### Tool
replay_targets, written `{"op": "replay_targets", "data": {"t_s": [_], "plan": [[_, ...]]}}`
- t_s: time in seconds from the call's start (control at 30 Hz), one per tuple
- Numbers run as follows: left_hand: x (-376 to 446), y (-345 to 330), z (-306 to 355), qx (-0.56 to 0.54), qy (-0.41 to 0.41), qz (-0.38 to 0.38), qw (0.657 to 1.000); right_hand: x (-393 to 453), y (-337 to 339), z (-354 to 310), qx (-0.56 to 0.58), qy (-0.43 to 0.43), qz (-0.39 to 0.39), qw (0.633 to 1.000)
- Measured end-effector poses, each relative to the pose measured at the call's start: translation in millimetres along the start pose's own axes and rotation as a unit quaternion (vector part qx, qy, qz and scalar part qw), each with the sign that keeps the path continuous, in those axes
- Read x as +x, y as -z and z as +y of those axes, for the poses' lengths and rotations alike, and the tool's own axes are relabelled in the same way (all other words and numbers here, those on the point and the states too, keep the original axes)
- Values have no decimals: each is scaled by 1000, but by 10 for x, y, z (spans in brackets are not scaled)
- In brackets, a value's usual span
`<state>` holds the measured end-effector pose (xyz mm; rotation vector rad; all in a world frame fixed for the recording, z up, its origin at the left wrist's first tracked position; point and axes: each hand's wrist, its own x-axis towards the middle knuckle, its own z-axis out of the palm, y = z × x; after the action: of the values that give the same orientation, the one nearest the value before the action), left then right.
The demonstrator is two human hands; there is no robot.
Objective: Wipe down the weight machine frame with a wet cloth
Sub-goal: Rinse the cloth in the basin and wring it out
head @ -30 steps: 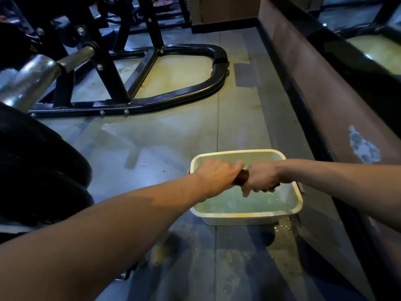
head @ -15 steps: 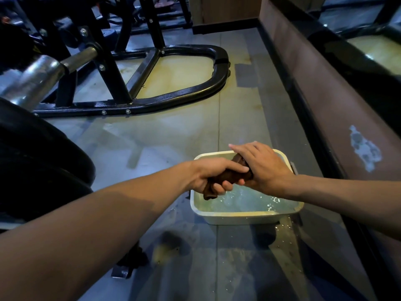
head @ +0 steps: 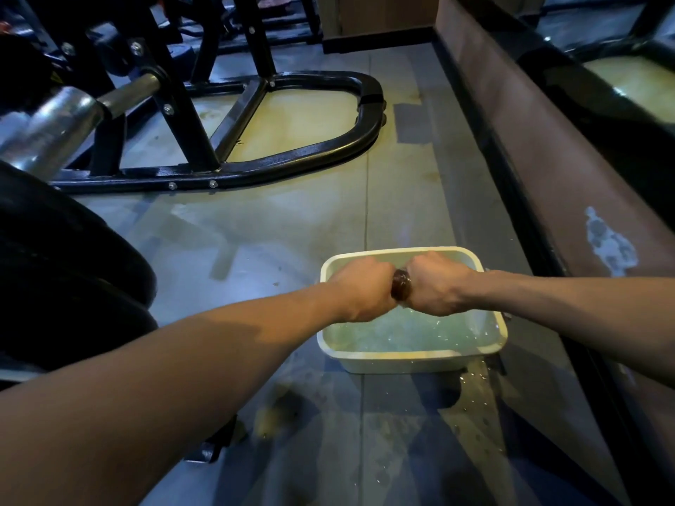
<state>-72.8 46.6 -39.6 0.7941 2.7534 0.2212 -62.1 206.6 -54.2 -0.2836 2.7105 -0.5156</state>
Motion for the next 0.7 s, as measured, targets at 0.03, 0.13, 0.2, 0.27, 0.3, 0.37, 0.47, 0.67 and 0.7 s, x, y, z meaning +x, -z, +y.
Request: {"op": "replay_targets", "data": {"t_s": [0.03, 0.13, 0.2, 0.27, 0.3, 0.37, 0.47, 0.67, 0.7], "plan": [[1, 19, -19, 34, -15, 18, 999, -2, 15, -19, 24, -6, -6, 1000], [6, 135, -86, 115, -62, 50, 990, 18, 82, -67, 139, -25, -38, 989], [6, 188, -139, 137, -83, 50, 986, 23, 135, -95, 167, -47, -94, 980], [-6, 166, -191, 130, -105, 40, 985, 25, 144, -91, 159, -53, -148, 975], [-23, 135, -210, 127, -124, 35, 984, 24, 122, -79, 159, -51, -169, 971], [-42, 26, -257, 149, -167, 33, 974, 40, 56, -33, 166, -40, -195, 966], [-65, -90, -278, 186, -191, 41, 963, 80, -23, 43, 169, -35, -209, 963], [30, -127, -188, -26, 43, -28, 998, 59, -164, 281, 174, 6, -1, 985], [51, -117, -169, -118, 115, -56, 985, 28, -152, 316, 117, 38, 52, 991]]}}
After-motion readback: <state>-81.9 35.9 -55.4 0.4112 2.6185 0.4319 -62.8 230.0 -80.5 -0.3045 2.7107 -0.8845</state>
